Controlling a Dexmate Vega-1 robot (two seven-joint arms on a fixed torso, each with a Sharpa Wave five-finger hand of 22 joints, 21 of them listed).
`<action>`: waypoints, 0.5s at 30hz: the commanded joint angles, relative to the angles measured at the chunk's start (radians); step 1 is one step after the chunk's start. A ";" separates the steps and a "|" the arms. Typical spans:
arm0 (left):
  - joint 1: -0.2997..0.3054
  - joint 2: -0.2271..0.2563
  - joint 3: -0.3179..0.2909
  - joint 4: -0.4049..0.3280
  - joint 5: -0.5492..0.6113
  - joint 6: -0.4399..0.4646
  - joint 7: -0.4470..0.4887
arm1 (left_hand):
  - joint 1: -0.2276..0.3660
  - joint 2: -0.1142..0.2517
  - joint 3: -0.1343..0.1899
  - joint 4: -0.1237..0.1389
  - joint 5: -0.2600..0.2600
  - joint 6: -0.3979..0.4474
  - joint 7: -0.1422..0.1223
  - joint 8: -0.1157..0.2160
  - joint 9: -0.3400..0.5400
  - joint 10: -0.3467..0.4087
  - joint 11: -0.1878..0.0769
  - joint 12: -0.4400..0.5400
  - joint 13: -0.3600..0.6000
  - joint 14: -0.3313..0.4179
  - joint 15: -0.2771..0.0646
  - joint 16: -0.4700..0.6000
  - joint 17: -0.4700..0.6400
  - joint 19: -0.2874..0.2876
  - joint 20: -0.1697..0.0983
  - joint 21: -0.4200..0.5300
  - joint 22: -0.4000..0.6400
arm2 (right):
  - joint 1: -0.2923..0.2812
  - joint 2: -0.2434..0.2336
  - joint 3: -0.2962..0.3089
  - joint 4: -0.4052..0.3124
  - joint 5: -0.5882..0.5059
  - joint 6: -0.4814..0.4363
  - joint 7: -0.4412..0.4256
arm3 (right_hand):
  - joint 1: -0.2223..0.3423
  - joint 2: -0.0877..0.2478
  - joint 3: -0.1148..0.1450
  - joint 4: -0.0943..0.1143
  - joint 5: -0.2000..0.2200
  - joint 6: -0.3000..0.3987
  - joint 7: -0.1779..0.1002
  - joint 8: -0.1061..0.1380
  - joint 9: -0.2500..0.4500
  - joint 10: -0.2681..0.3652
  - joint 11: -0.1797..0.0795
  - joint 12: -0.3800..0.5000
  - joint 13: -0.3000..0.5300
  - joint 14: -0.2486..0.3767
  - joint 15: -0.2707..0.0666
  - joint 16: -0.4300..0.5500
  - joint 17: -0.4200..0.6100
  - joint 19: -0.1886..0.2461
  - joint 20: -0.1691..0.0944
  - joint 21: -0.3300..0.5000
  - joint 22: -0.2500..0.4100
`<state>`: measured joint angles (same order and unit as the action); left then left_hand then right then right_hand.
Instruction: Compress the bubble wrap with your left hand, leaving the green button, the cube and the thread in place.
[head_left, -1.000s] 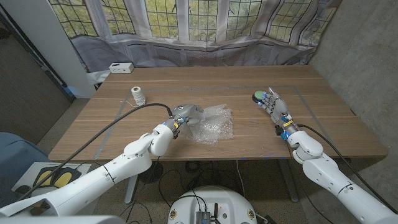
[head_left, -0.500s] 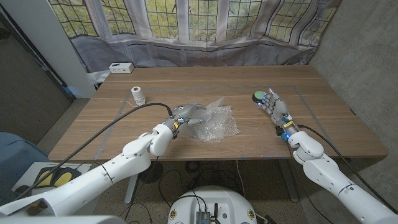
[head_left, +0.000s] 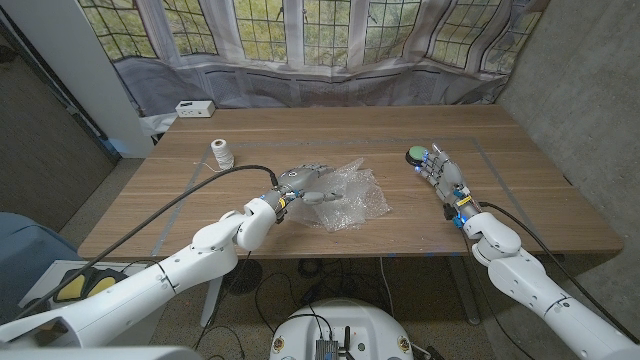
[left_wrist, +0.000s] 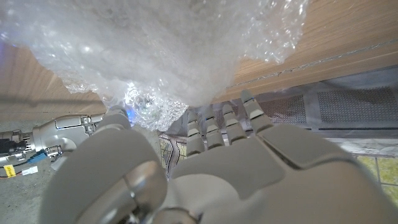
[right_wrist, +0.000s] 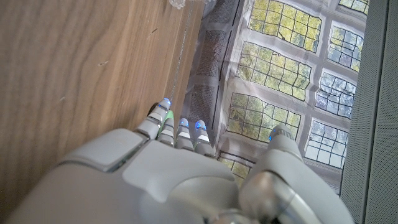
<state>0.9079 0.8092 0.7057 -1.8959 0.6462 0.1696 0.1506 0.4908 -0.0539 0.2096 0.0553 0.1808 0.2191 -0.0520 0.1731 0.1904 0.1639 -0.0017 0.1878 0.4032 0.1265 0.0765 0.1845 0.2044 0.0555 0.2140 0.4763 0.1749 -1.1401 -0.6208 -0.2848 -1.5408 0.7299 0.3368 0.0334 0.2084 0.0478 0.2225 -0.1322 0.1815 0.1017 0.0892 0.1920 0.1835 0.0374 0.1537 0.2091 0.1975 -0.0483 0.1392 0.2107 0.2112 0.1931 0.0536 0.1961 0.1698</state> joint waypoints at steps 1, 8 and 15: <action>0.036 0.014 -0.052 -0.010 -0.061 -0.062 0.043 | -0.016 -0.003 -0.007 0.004 0.008 -0.011 0.002 0.003 0.003 -0.002 0.003 0.006 -0.001 0.000 0.004 0.005 -0.001 -0.009 0.001 -0.006 0.004 | -0.010 0.002 0.000 -0.006 -0.001 0.006 -0.007 | 0.001 0.001 -0.001 -0.001 0.001 0.003 -0.004 -0.001 0.004 0.007 0.003 -0.002 0.002 0.005 0.001 -0.003 0.006 0.006 -0.002 0.001 0.004; 0.056 0.008 -0.087 0.002 -0.118 -0.122 0.090 | -0.045 0.001 -0.017 0.017 0.012 -0.027 0.006 0.005 0.002 0.015 0.011 0.017 -0.009 0.018 -0.002 0.016 -0.002 -0.005 0.000 -0.014 0.005 | -0.012 0.004 0.002 -0.006 -0.002 0.011 -0.010 | 0.002 0.003 0.000 -0.001 0.002 0.003 -0.004 0.000 0.004 0.007 0.003 -0.002 0.002 0.005 0.001 -0.003 0.006 0.007 -0.003 0.001 0.004; 0.067 0.010 -0.112 -0.009 -0.143 -0.140 0.099 | -0.063 0.006 -0.023 0.021 0.018 -0.070 0.048 0.001 -0.002 0.036 -0.007 0.024 -0.030 0.044 -0.027 0.022 -0.009 0.032 -0.003 -0.018 0.005 | -0.011 0.009 0.003 -0.004 -0.005 0.025 -0.008 | 0.002 0.003 0.000 -0.001 0.002 0.003 -0.005 0.000 0.004 0.007 0.002 -0.001 0.002 0.005 0.000 -0.003 0.006 0.008 -0.003 0.001 0.004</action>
<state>0.9499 0.8179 0.6391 -1.9011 0.5528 0.0776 0.2156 0.4393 -0.0523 0.1890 0.0759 0.1936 0.1634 -0.0143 0.1731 0.1858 0.1896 -0.0054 0.2073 0.3762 0.1592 0.0518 0.2003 0.1951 0.0738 0.2114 0.4621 0.1747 -1.1490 -0.6169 -0.2840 -1.5441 0.7295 0.3462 0.0267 0.2084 0.0477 0.2225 -0.1322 0.1815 0.1017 0.0892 0.1920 0.1835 0.0374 0.1537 0.2091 0.1975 -0.0483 0.1392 0.2107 0.2165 0.1930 0.0536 0.1961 0.1698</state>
